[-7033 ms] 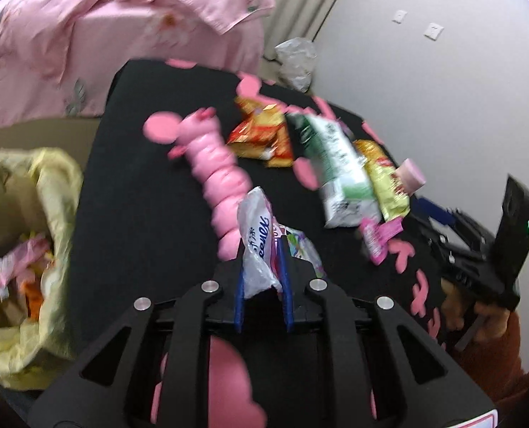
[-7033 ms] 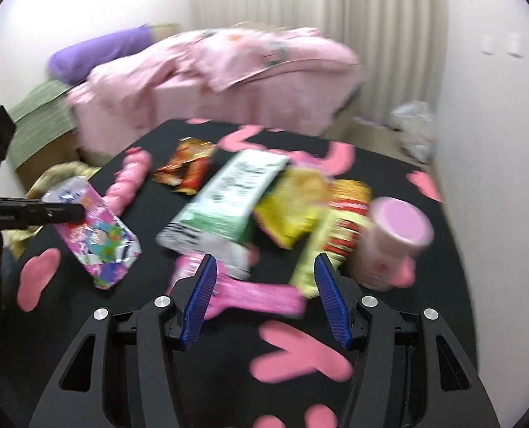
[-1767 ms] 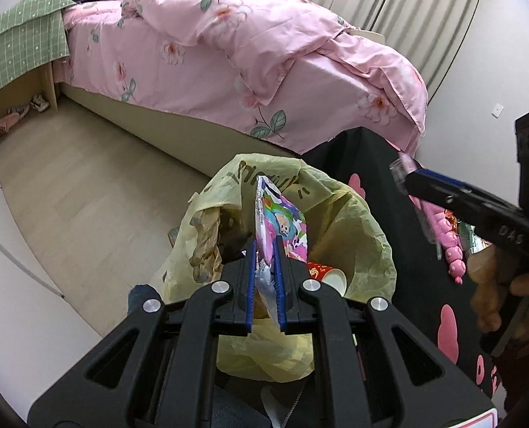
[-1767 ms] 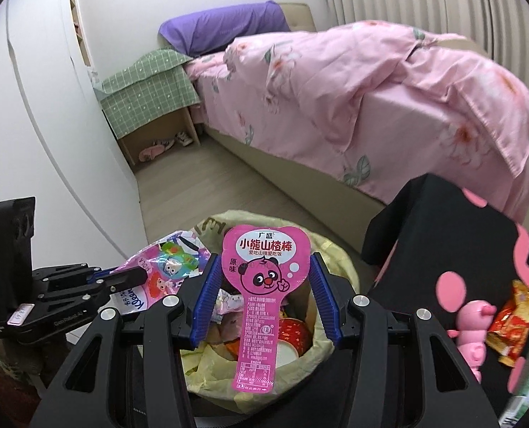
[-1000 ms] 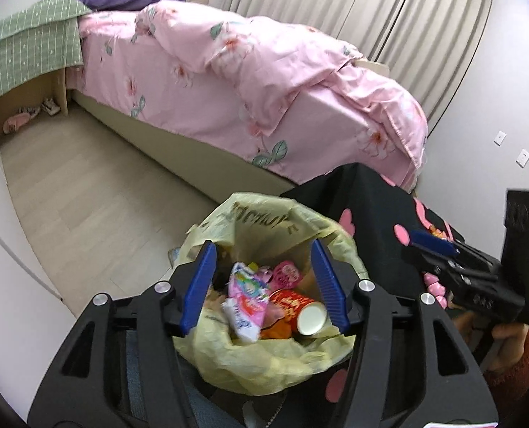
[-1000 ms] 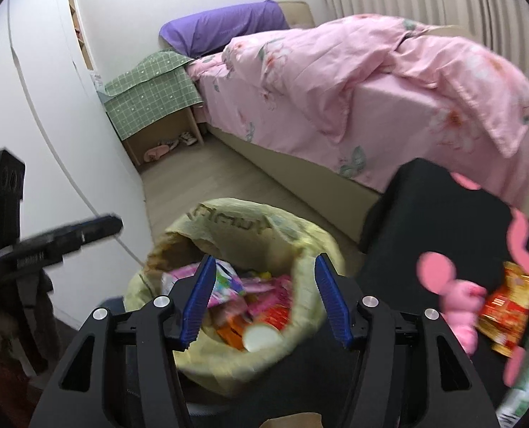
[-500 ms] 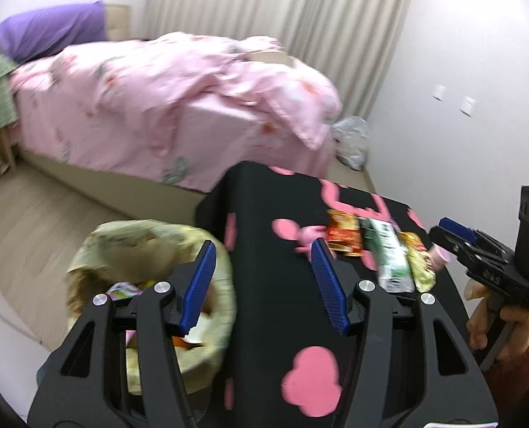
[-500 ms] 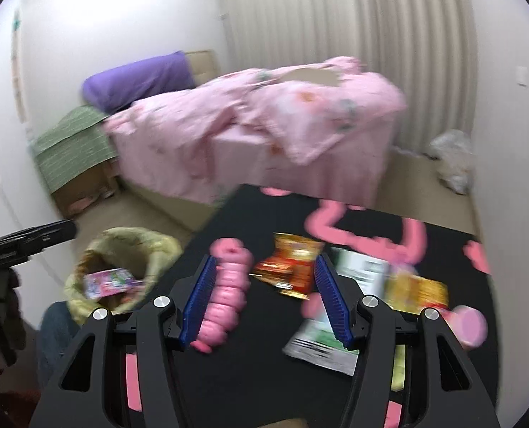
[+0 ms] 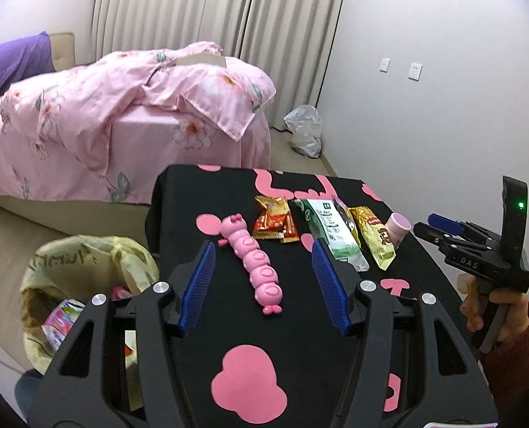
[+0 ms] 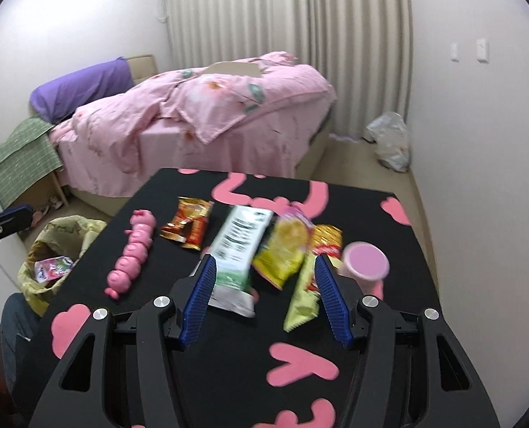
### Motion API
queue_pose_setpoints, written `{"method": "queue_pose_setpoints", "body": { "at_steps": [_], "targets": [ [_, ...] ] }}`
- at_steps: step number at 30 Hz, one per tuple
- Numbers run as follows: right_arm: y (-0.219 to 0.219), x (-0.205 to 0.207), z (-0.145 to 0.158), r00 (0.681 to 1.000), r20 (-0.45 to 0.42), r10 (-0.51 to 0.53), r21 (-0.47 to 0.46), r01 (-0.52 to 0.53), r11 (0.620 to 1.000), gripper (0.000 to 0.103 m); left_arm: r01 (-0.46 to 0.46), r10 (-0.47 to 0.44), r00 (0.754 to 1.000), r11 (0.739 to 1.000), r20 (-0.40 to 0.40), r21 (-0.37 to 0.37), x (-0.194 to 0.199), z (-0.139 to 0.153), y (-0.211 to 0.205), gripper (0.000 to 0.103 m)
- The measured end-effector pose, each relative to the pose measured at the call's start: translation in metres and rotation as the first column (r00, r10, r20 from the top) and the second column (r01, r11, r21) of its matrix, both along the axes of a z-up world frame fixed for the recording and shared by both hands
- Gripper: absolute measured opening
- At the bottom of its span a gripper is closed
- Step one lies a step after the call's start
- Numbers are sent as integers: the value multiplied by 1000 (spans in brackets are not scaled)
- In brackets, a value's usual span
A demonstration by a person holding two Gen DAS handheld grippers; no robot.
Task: Collect trash
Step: 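Move both tools back to the table and grasp the green milk carton with the left tool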
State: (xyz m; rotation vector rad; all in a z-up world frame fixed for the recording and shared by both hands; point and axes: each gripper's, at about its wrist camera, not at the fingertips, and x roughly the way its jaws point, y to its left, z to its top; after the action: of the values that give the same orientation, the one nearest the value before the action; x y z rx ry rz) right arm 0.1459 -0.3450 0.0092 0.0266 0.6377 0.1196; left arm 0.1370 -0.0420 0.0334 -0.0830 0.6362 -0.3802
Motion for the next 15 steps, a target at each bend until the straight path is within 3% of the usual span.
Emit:
{"method": "queue_pose_setpoints", "body": {
  "at_steps": [5, 8, 15],
  "targets": [
    [-18, -7, -8, 998, 13, -63, -51, 64, 997, 55, 57, -57, 998, 998, 1, -37, 12, -9, -14, 65],
    [-31, -10, -9, 995, 17, -98, -40, 99, 994, 55, 99, -100, 994, 995, -42, -30, 22, -17, -31, 65],
    [-45, -23, -16, 993, 17, -121, -44, 121, 992, 55, 157, -157, 987, 988, -22, -8, 34, -22, -59, 65]
  ]
}}
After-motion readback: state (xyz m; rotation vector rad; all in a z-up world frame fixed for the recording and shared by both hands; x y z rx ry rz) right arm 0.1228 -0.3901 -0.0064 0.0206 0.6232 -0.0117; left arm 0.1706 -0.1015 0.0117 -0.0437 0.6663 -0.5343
